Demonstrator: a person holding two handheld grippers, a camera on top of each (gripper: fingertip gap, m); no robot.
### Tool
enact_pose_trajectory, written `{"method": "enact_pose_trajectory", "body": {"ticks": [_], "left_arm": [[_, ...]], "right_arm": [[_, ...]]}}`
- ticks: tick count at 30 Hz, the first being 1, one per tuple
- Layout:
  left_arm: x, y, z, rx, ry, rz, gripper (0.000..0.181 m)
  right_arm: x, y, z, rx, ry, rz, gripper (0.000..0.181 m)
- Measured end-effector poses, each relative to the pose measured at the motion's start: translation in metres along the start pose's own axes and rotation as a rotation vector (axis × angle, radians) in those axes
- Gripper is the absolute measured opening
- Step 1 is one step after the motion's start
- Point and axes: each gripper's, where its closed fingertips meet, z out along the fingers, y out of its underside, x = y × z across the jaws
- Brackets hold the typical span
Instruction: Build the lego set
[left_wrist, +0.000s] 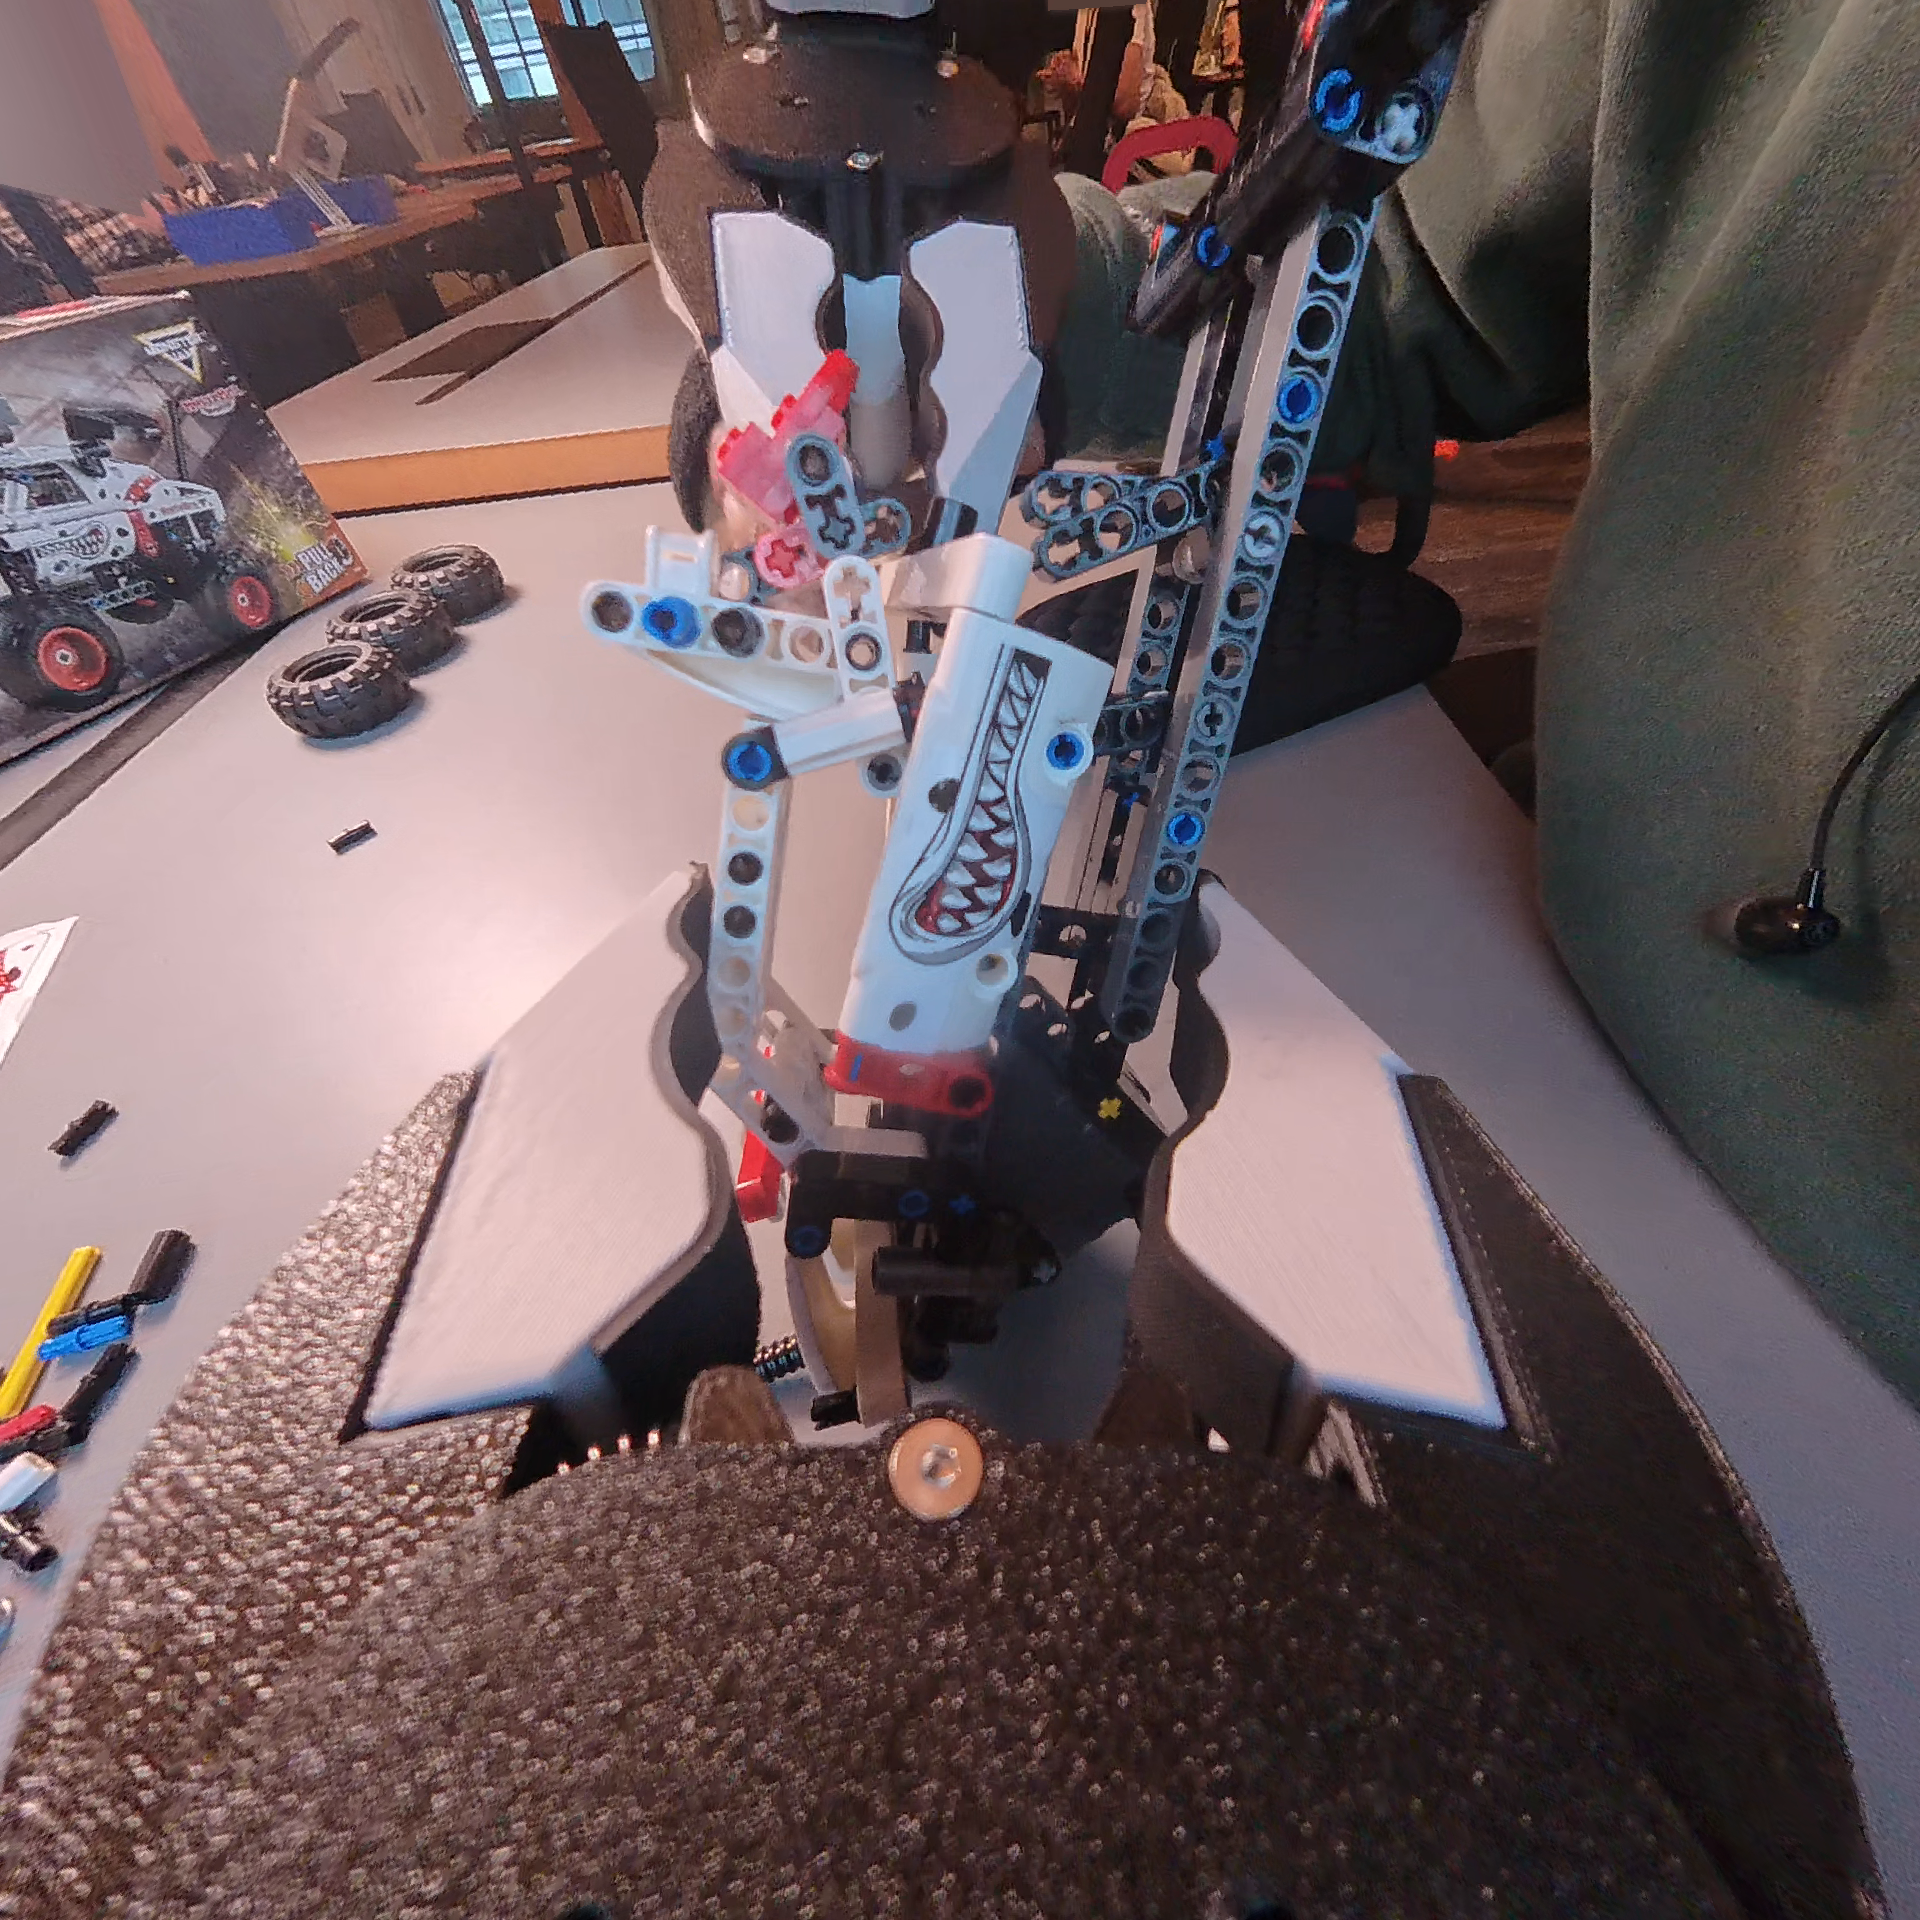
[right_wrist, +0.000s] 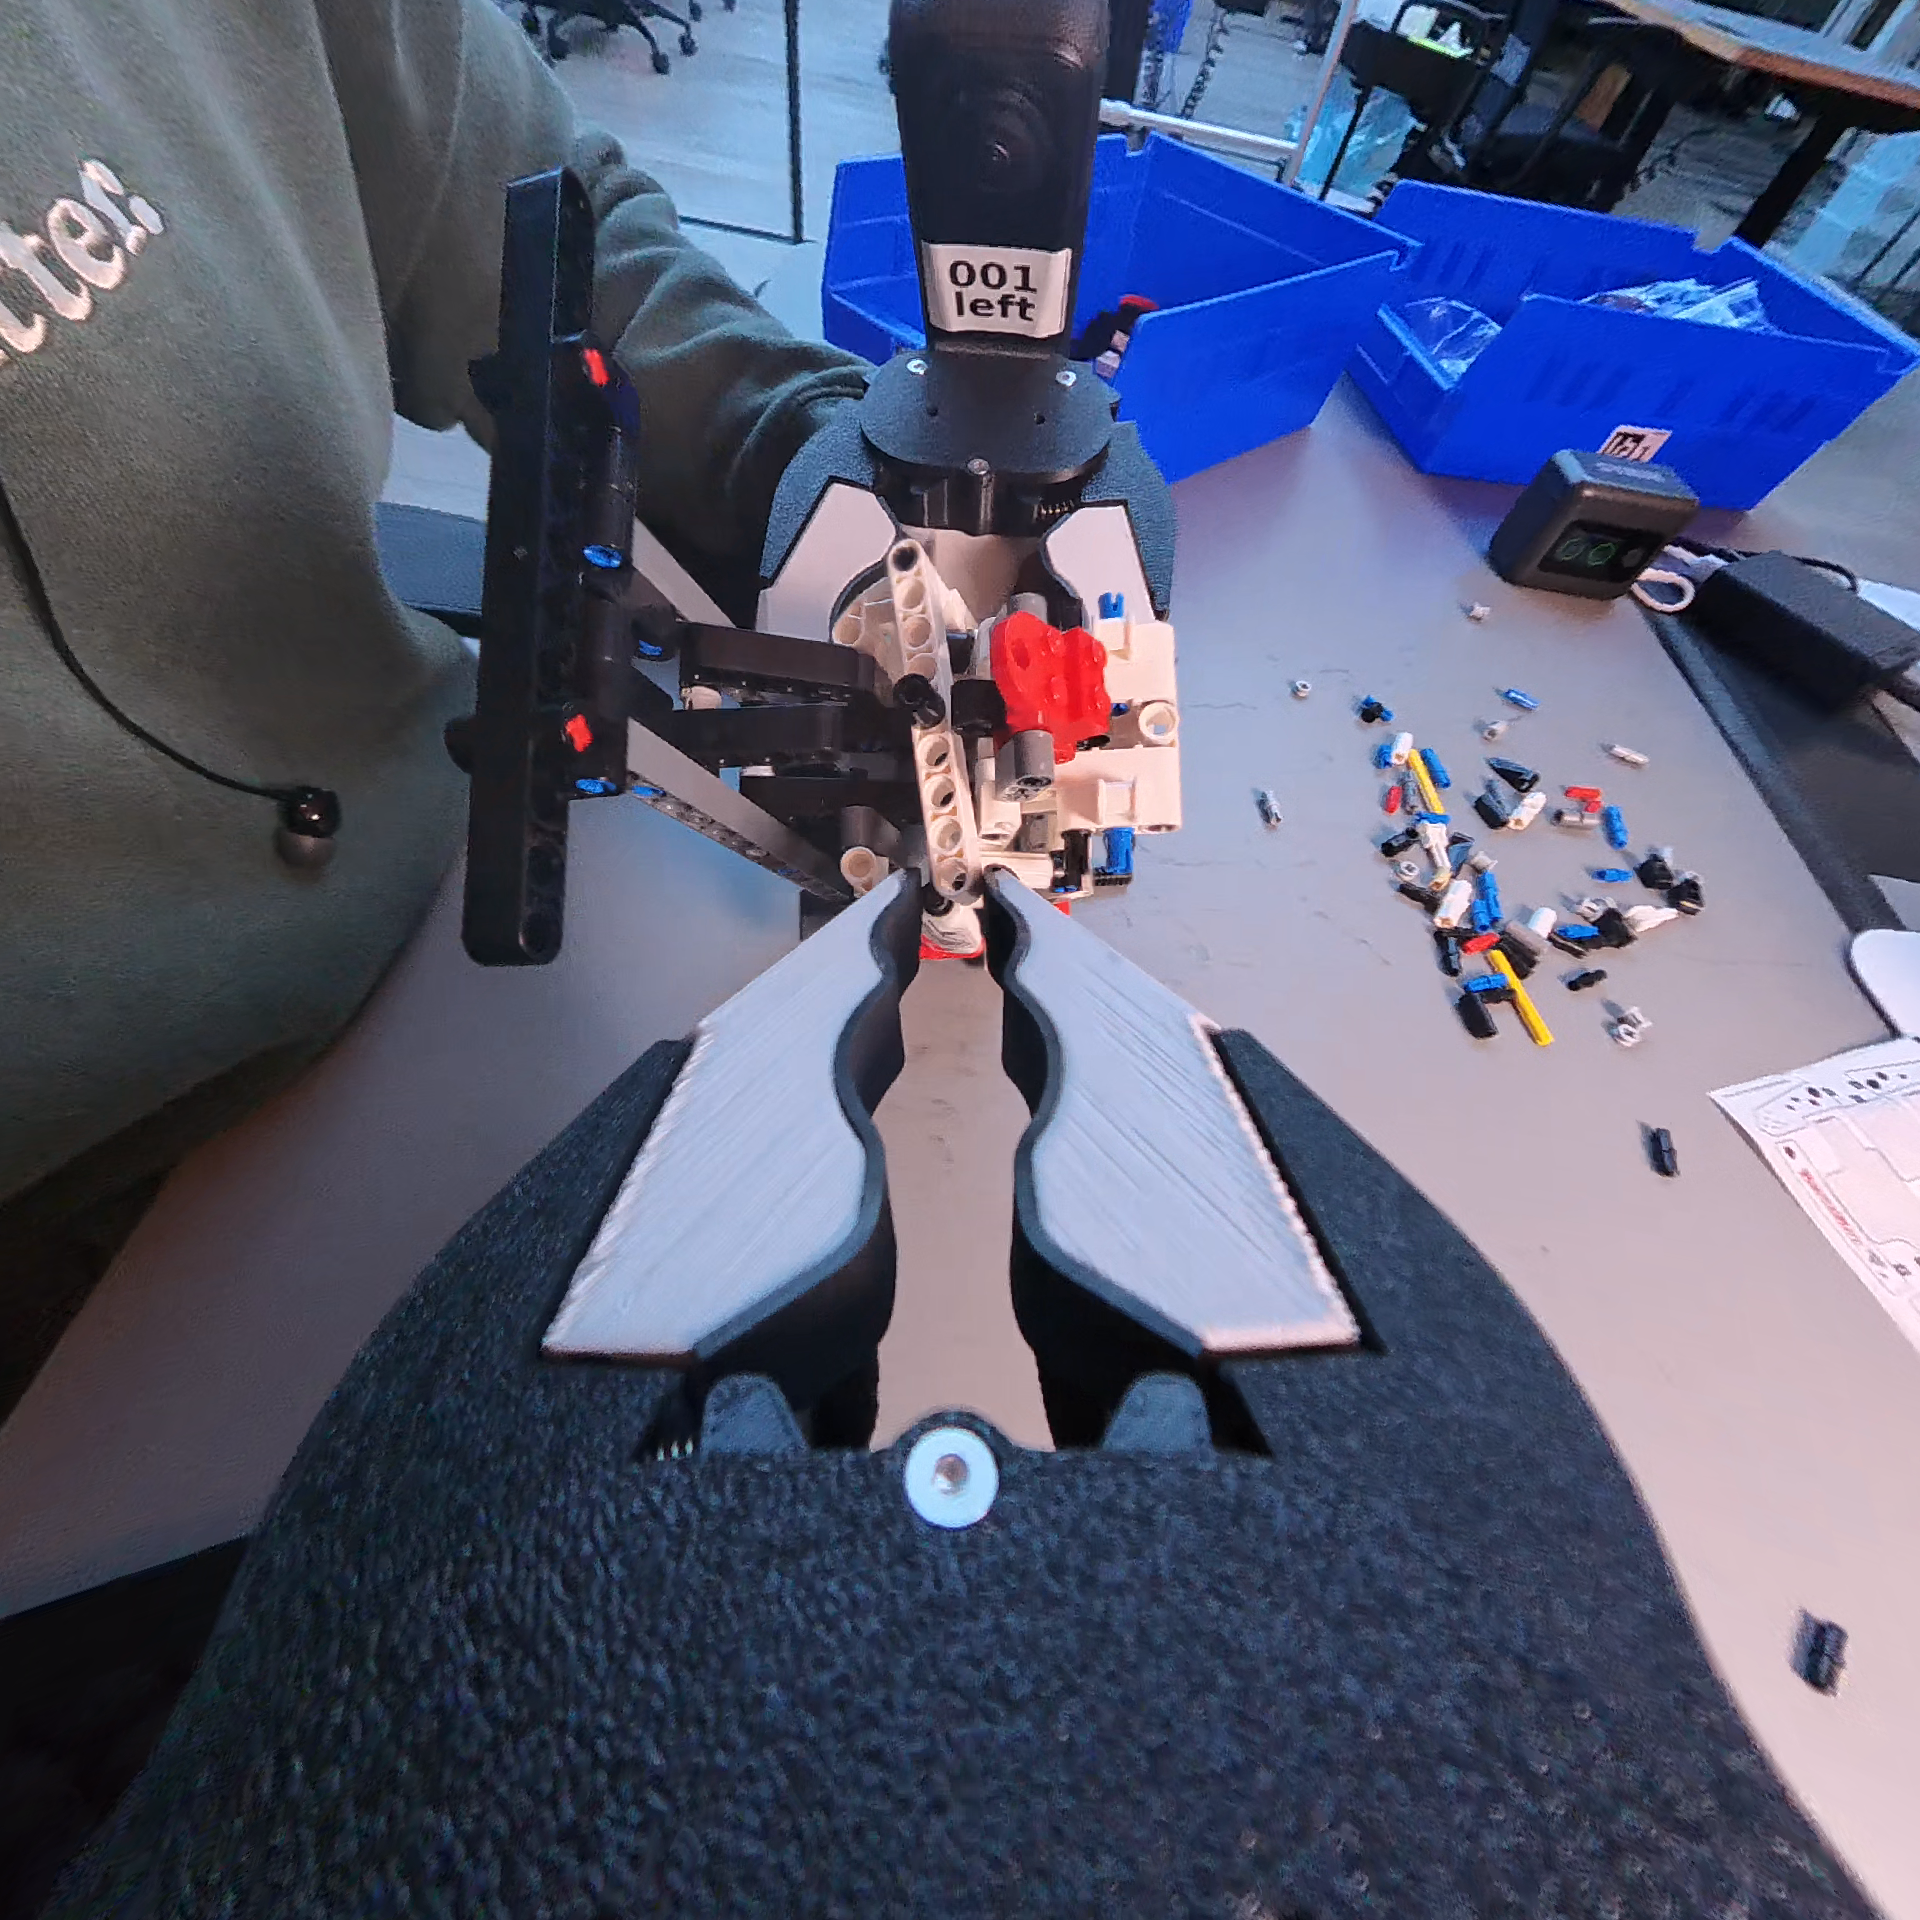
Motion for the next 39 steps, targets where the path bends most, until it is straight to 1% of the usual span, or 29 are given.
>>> {"method": "enact_pose_trajectory", "body": {"ticks": [3, 5, 10, 14, 15, 19, 25, 28, 33, 36, 38, 39], "left_arm": [[0.0, 0.0, -0.001, -0.001, 0.001, -0.002, 0.088], [0.0, 0.0, -0.002, 0.0, 0.004, -0.007, 0.088], [0.0, 0.001, -0.003, 0.0, 0.009, -0.006, 0.088], [0.0, 0.001, -0.005, 0.002, 0.013, -0.009, 0.088], [0.001, 0.001, -0.004, 0.0, 0.013, 0.001, 0.088], [0.0, 0.001, -0.004, 0.004, 0.011, -0.012, 0.088], [0.0, 0.001, -0.005, 0.005, 0.011, -0.013, 0.088], [0.001, 0.001, -0.006, 0.002, 0.018, -0.009, 0.088], [0.002, 0.006, -0.011, -0.032, 0.03, -0.007, 0.089], [0.004, 0.008, -0.015, -0.056, 0.03, 0.003, 0.089], [0.004, 0.01, -0.018, -0.069, 0.026, -0.001, 0.09], [0.004, 0.011, -0.02, -0.071, 0.026, -0.001, 0.09]], "right_arm": [[-0.001, -0.001, 0.0, 0.001, -0.04, 0.01, 0.011], [0.0, -0.001, 0.001, -0.007, -0.039, -0.027, 0.011], [0.0, -0.004, 0.002, -0.022, -0.009, -0.161, 0.01], [0.001, -0.007, 0.003, -0.002, 0.047, -0.224, 0.007], [-0.001, -0.006, 0.004, -0.001, 0.049, -0.223, 0.007], [0.002, -0.003, 0.002, -0.034, 0.061, -0.116, 0.008], [0.003, -0.004, 0.003, -0.043, 0.086, -0.118, 0.007], [0.002, -0.005, 0.004, -0.024, 0.078, -0.087, 0.007], [-0.001, -0.01, 0.009, 0.035, 0.039, 0.019, 0.008], [-0.004, -0.011, 0.017, 0.034, -0.002, 0.035, 0.015], [-0.002, -0.017, 0.021, 0.063, 0.001, 0.023, 0.006], [-0.002, -0.018, 0.023, 0.066, -0.003, 0.01, 0.006]]}}
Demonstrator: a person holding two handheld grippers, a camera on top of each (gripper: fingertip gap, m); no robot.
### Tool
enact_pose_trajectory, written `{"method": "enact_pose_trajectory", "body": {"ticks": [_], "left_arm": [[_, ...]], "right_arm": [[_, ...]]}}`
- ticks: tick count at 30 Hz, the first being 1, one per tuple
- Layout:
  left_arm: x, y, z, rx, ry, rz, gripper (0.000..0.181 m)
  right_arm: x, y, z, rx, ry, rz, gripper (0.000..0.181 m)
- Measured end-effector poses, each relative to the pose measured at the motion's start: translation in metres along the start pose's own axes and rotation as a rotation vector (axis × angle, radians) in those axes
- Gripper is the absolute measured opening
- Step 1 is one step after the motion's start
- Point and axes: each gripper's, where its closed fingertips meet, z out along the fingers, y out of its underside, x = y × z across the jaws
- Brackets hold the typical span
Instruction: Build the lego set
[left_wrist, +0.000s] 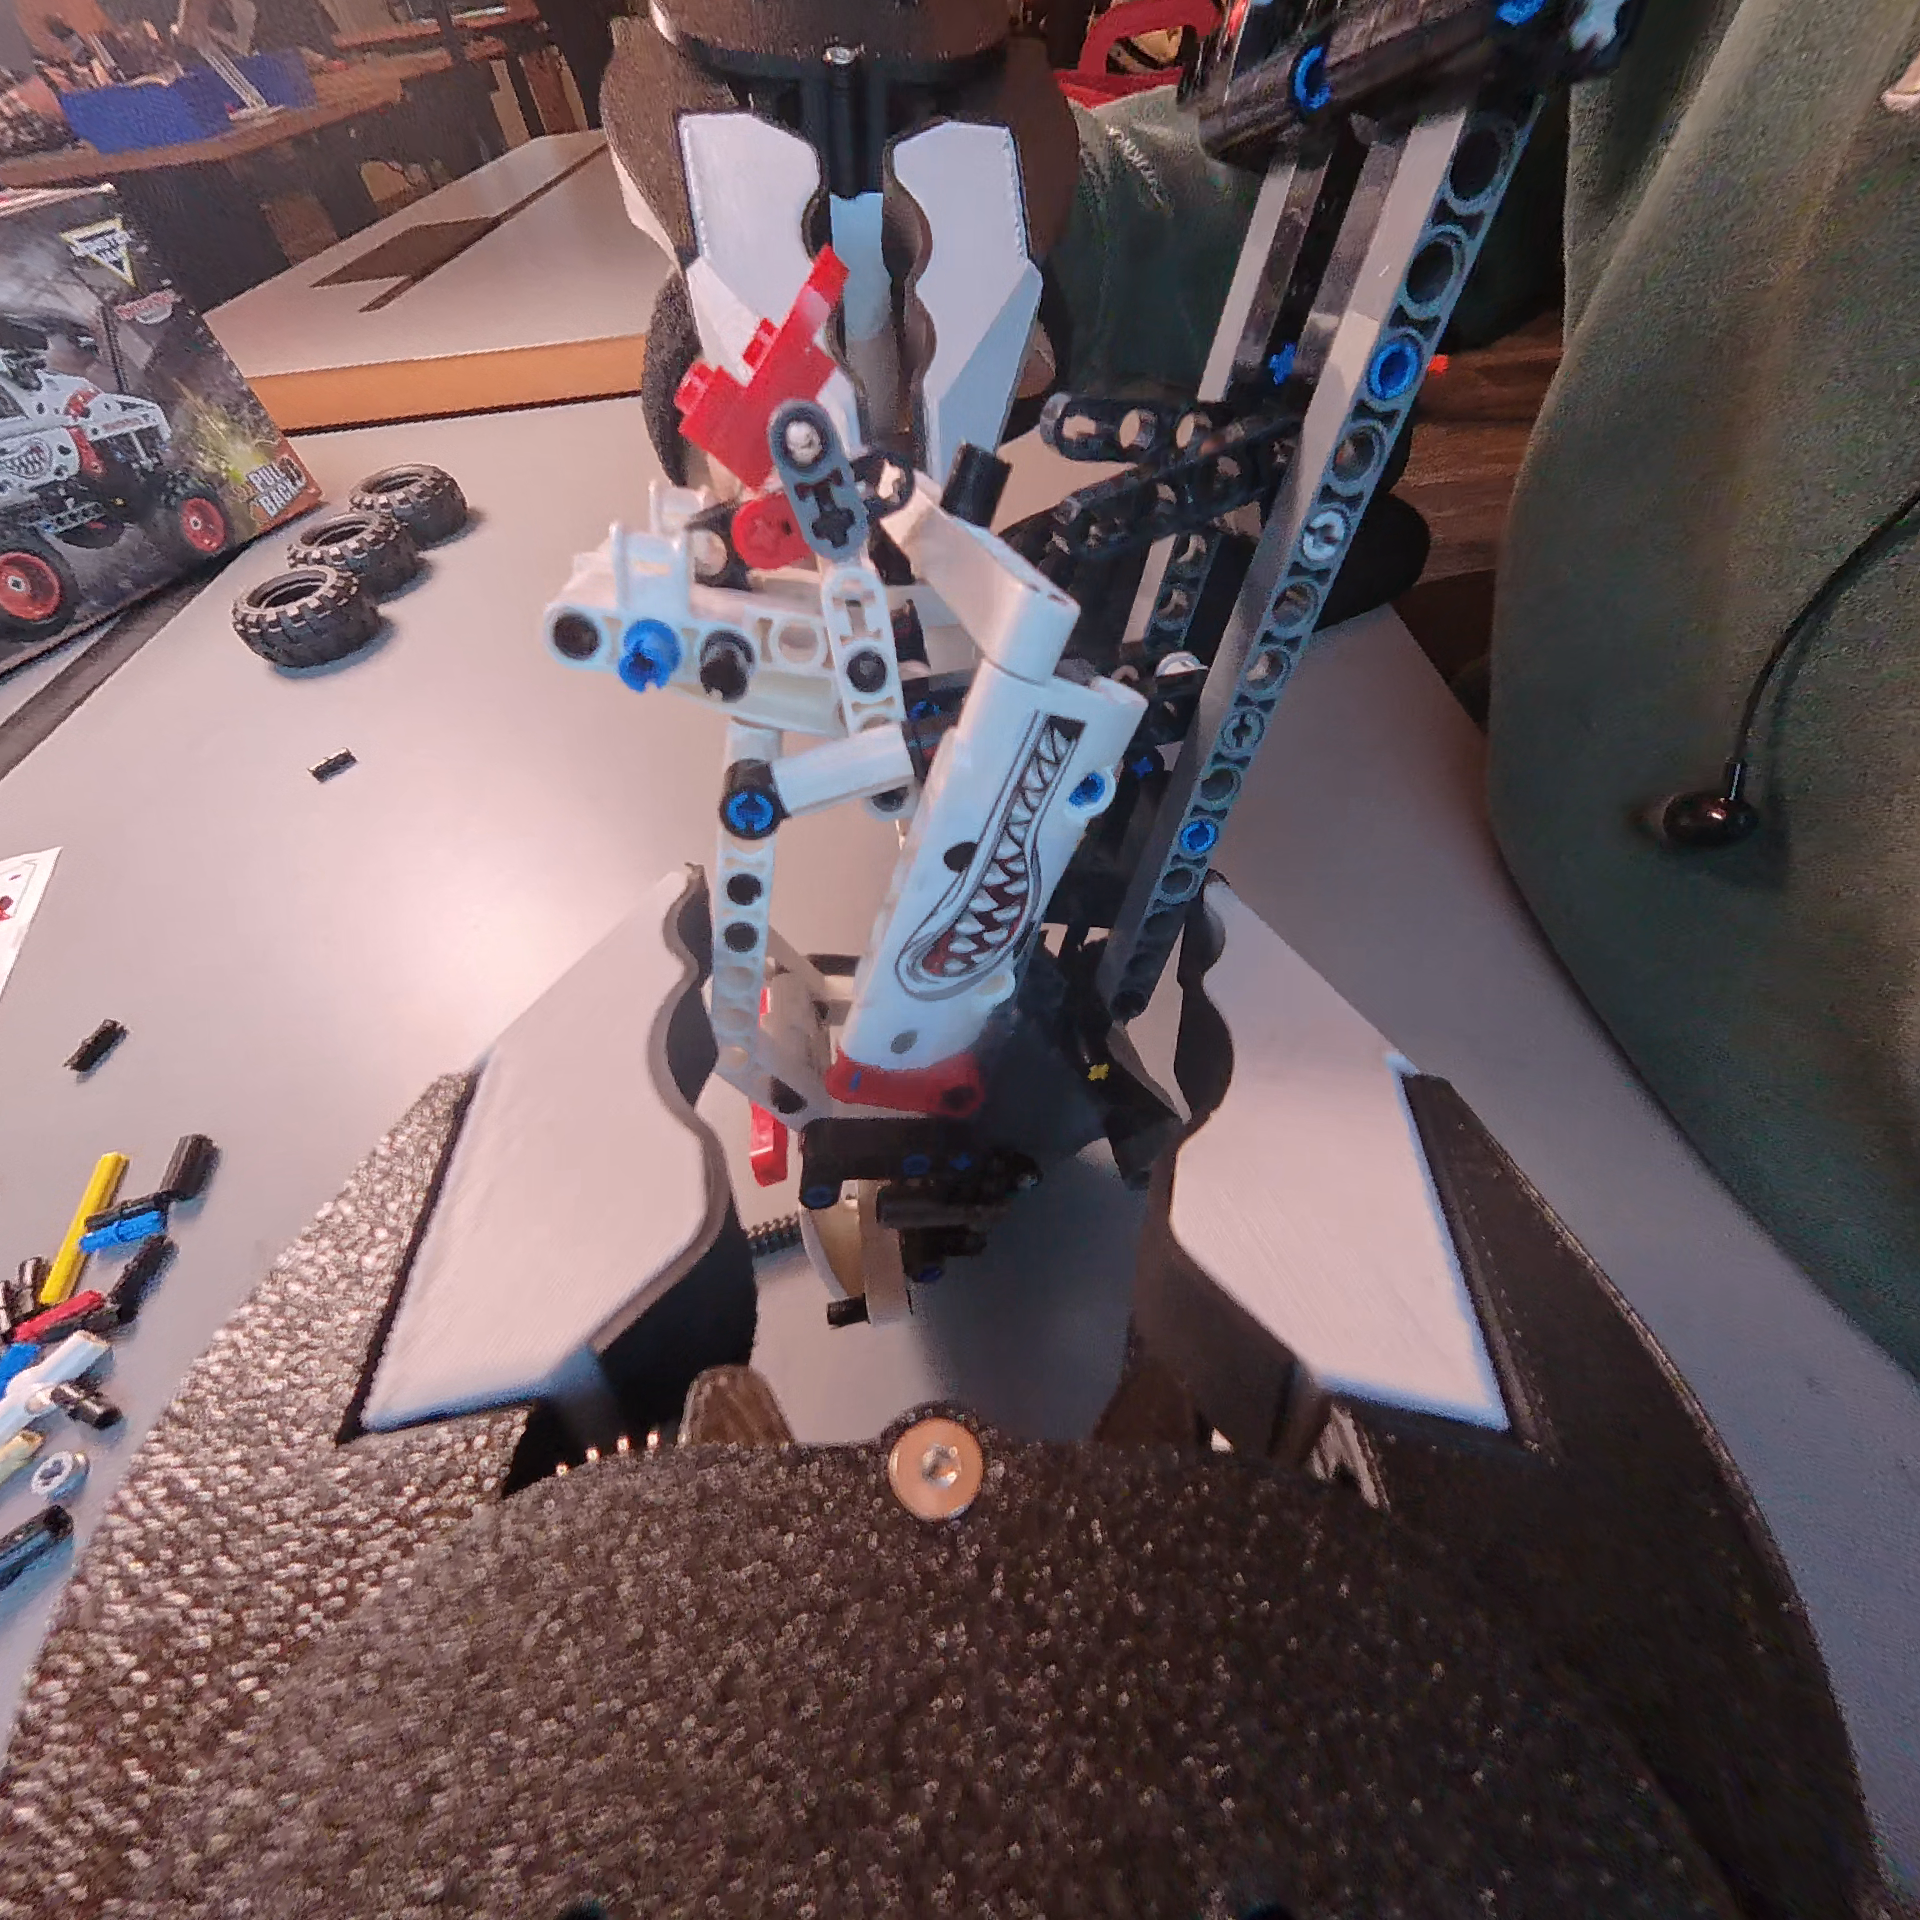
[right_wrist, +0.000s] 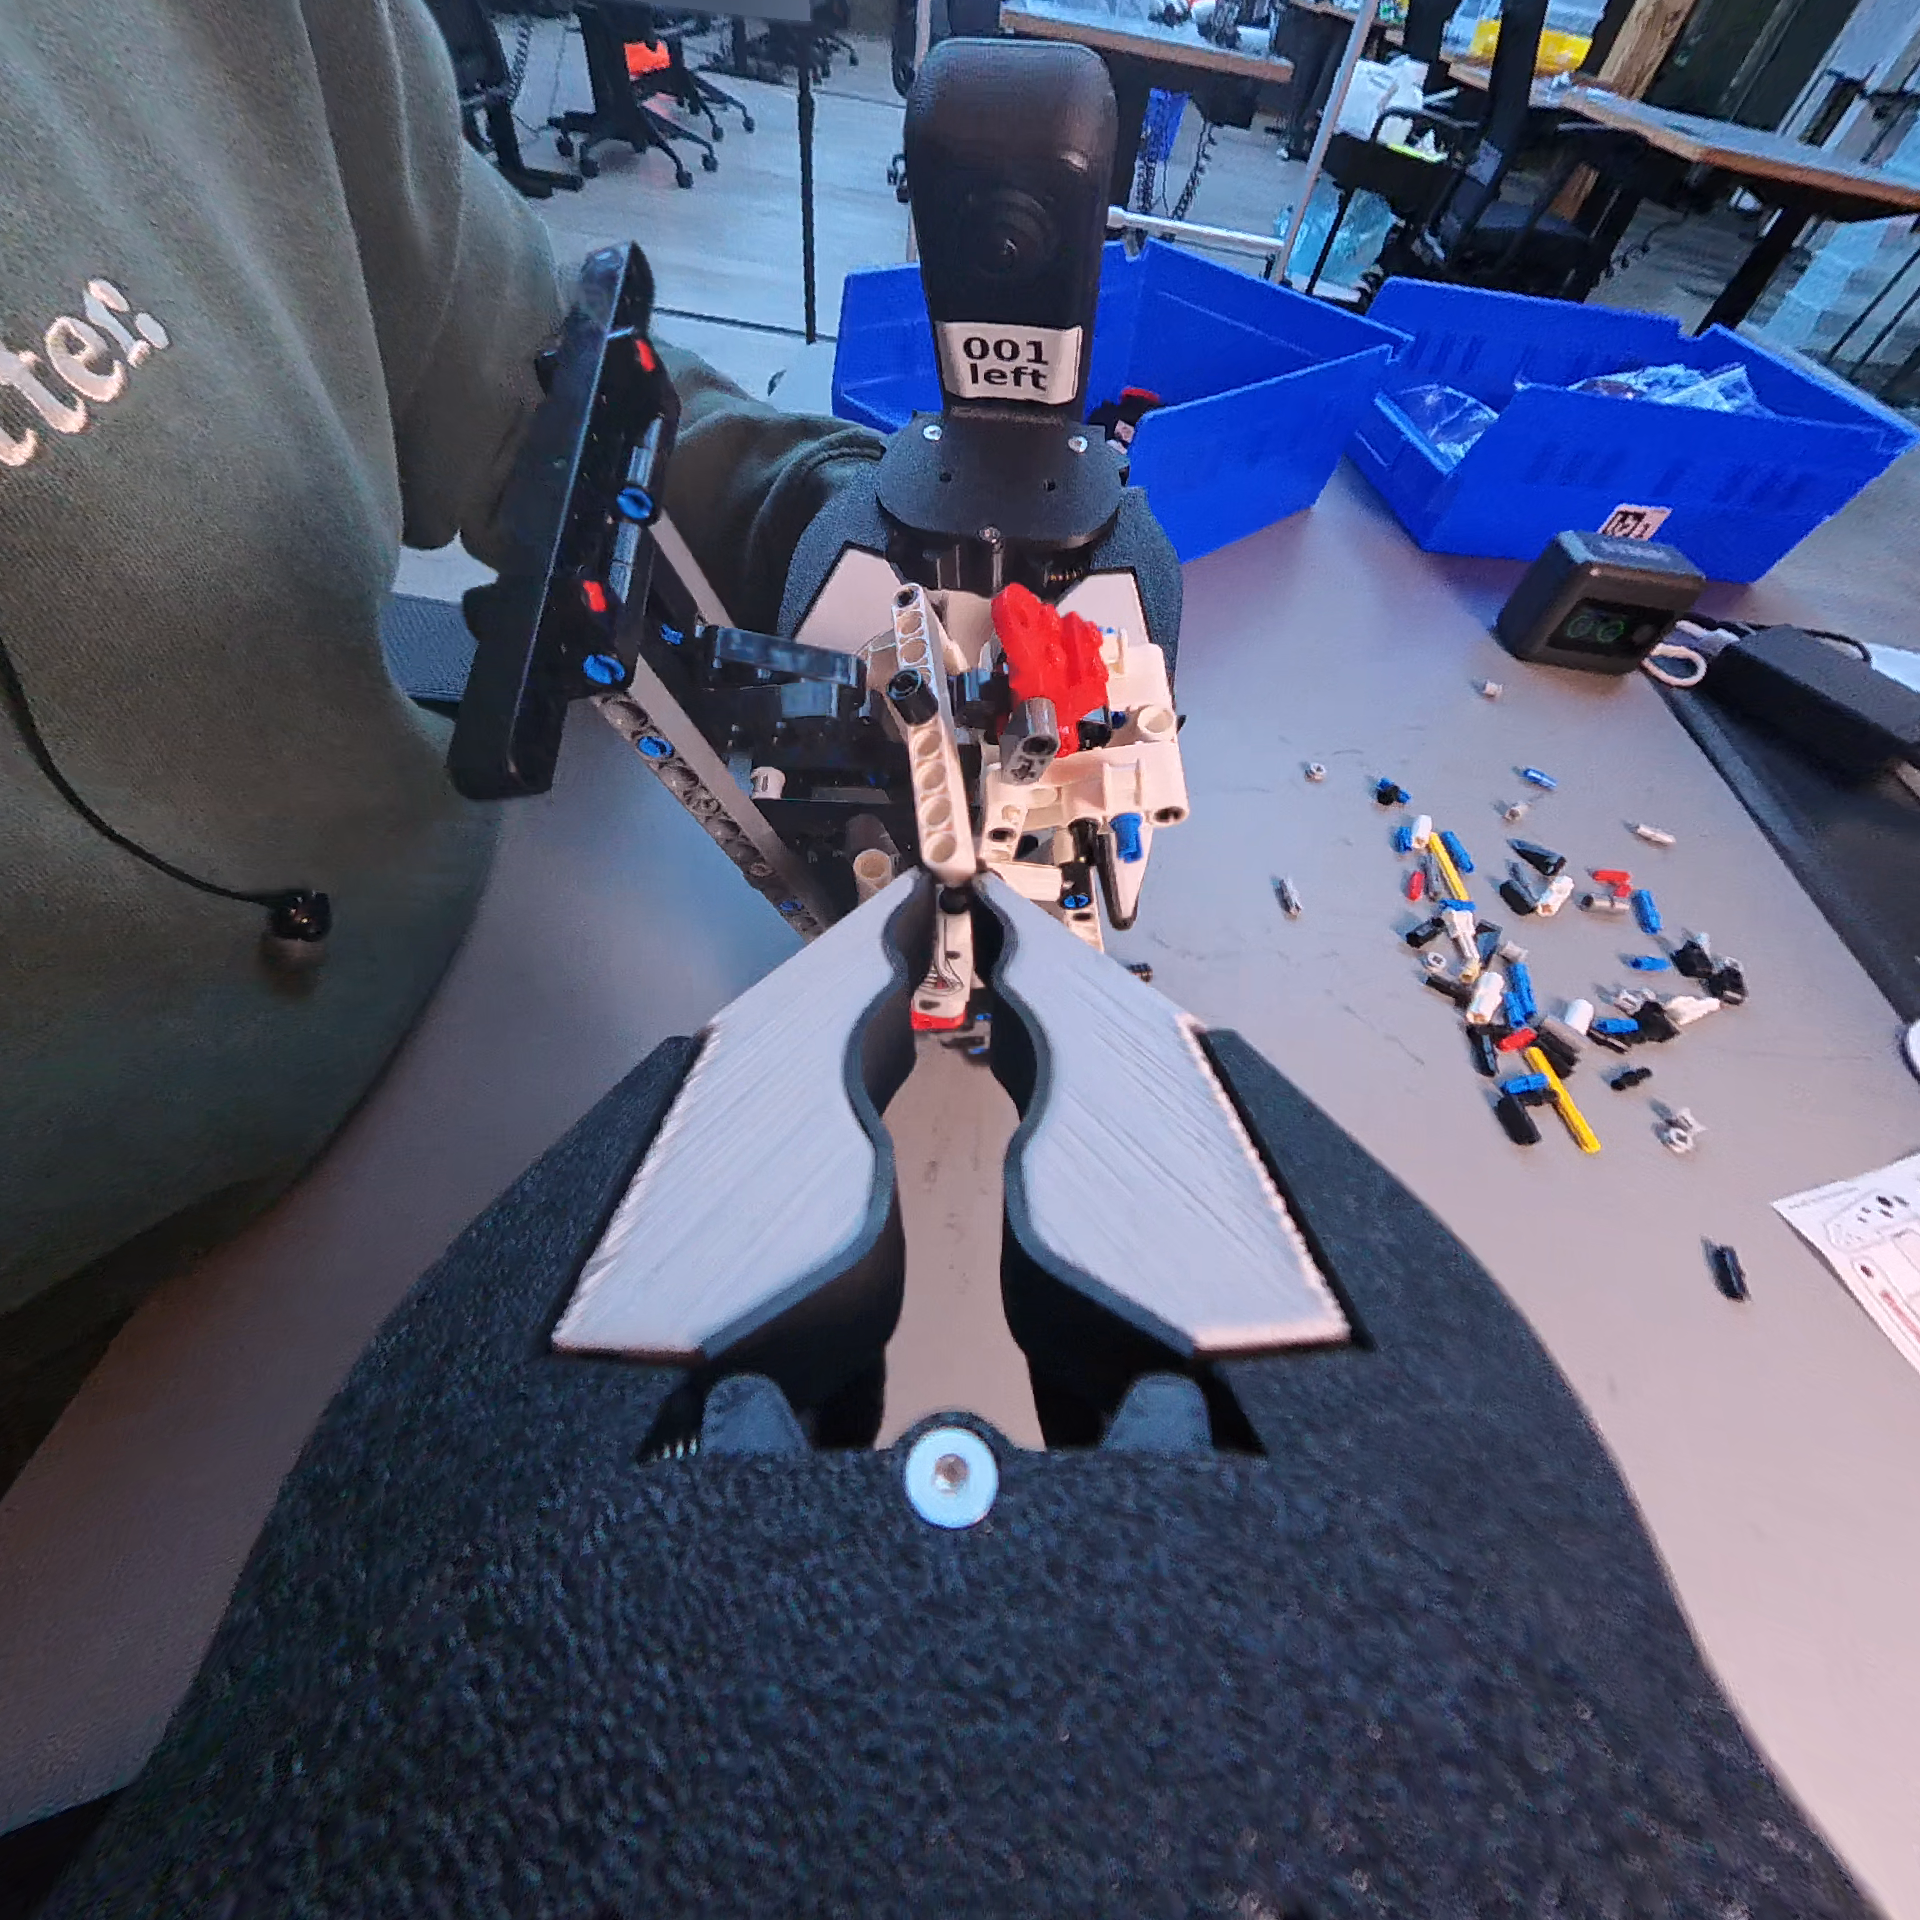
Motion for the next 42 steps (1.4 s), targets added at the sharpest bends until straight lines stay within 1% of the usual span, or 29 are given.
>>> {"method": "enact_pose_trajectory", "body": {"ticks": [5, 8, 10, 12, 13, 14, 16, 18, 19, 22, 25, 27, 29, 30, 32, 35, 37, 42], "left_arm": [[0.001, 0.004, -0.006, -0.022, -0.003, -0.025, 0.09], [0.004, 0.004, -0.011, -0.031, 0.016, -0.069, 0.092], [0.005, 0.005, -0.02, -0.041, 0.049, -0.143, 0.099], [0.003, 0.005, -0.036, -0.048, 0.058, -0.188, 0.103], [0.003, -0.001, -0.047, -0.029, 0.063, -0.21, 0.1], [0.002, -0.01, -0.059, -0.002, 0.062, -0.224, 0.092], [-0.003, -0.032, -0.078, 0.039, 0.015, -0.233, 0.071], [-0.001, -0.05, -0.084, 0.033, -0.008, -0.205, 0.063], [0.001, -0.054, -0.084, 0.009, -0.022, -0.181, 0.062], [0.011, -0.053, -0.075, -0.086, -0.021, -0.124, 0.065], [0.02, -0.059, -0.063, -0.095, -0.032, -0.12, 0.071], [0.019, -0.049, -0.055, -0.158, -0.079, -0.106, 0.075], [0.02, -0.034, -0.053, -0.207, -0.078, -0.105, 0.076], [0.021, -0.029, -0.055, -0.208, -0.063, -0.13, 0.074], [0.026, -0.023, -0.058, -0.208, -0.013, -0.18, 0.062], [0.034, -0.014, -0.057, -0.235, 0.001, -0.164, 0.052], [0.034, -0.014, -0.057, -0.23, -0.031, -0.125, 0.048], [0.034, -0.021, -0.053, -0.197, -0.13, -0.042, 0.025]], "right_arm": [[0.004, -0.007, 0.009, -0.022, -0.003, -0.04, 0.004], [0.003, -0.011, 0.015, -0.033, -0.033, 0.003, 0.004], [0.002, -0.012, 0.018, -0.042, -0.051, 0.032, 0.004], [0.001, -0.014, 0.021, -0.046, -0.059, 0.025, 0.004], [0.001, -0.014, 0.022, -0.047, -0.057, 0.019, 0.004], [0.0, -0.015, 0.023, -0.049, -0.062, 0.021, 0.004], [-0.002, -0.016, 0.025, -0.049, -0.075, 0.028, 0.004], [-0.004, -0.016, 0.026, -0.045, -0.076, 0.025, 0.004], [-0.005, -0.016, 0.026, -0.043, -0.078, 0.024, 0.004], [-0.006, -0.016, 0.026, -0.032, -0.074, 0.026, 0.004], [-0.006, -0.016, 0.026, -0.018, -0.059, 0.035, 0.005], [-0.008, -0.016, 0.026, -0.008, -0.054, 0.037, 0.005], [-0.01, -0.016, 0.028, -0.004, -0.055, 0.027, 0.005], [-0.011, -0.016, 0.029, -0.005, -0.055, 0.019, 0.005], [-0.013, -0.015, 0.032, -0.014, -0.052, -0.001, 0.006], [-0.016, -0.017, 0.038, 0.001, -0.047, -0.007, 0.005], [-0.018, -0.017, 0.04, 0.009, -0.053, -0.002, 0.005], [-0.013, -0.012, 0.033, 0.002, -0.044, -0.006, 0.007]]}}
